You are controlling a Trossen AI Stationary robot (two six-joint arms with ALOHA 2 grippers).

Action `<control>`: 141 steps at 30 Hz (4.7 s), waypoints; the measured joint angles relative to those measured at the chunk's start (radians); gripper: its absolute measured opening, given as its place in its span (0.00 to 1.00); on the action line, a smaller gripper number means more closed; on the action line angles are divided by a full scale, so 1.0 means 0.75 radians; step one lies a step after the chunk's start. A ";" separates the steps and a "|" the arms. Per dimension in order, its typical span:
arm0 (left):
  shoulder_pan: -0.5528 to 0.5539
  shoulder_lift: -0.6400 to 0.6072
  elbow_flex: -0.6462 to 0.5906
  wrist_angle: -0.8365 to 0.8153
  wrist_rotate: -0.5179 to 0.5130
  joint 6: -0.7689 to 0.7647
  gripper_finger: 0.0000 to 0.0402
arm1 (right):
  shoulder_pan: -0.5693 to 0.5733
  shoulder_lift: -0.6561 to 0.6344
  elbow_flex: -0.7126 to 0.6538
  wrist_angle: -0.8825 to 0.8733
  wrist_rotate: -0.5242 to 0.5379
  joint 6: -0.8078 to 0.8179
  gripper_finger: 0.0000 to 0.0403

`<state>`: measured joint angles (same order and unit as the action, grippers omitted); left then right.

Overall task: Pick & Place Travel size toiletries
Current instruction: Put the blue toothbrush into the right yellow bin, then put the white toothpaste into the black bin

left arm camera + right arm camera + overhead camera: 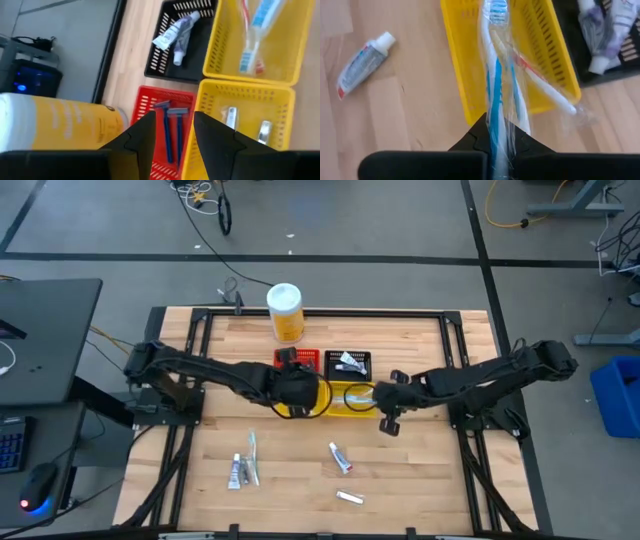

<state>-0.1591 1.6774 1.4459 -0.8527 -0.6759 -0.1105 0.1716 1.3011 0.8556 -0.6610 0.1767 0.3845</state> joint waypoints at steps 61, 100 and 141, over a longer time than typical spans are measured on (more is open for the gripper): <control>-0.126 -0.344 -0.626 0.750 0.536 -0.118 0.36 | 0.069 0.219 0.250 0.182 -0.144 -0.324 0.37; -0.405 -0.333 -0.624 0.838 0.529 -0.264 0.36 | 0.533 0.817 0.249 0.719 0.368 0.399 0.50; -0.420 -0.334 -0.625 0.846 0.520 -0.257 0.36 | 0.392 0.363 0.247 0.406 0.593 -0.014 0.19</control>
<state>-0.4744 1.4269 0.9775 -0.2184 -0.2857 -0.3035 0.4656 1.5737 1.0405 -0.3565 0.6218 0.3743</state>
